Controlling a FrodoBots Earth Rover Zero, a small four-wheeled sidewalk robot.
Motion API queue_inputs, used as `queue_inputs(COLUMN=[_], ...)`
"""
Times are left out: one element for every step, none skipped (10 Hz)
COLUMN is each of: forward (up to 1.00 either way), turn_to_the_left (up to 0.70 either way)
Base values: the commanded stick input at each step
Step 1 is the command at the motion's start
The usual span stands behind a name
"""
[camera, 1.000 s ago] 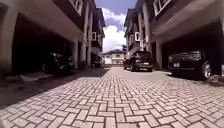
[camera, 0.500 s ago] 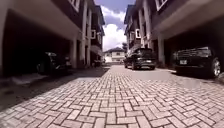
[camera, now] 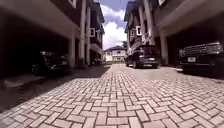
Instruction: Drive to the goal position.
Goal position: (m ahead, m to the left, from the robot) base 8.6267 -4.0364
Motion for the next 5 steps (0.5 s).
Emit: queue_inputs(forward=[0.85, 0.85, 0.85, 0.85, 0.85], turn_to_the_left=[0.0, 0.0, 0.0, 0.0, 0.0])
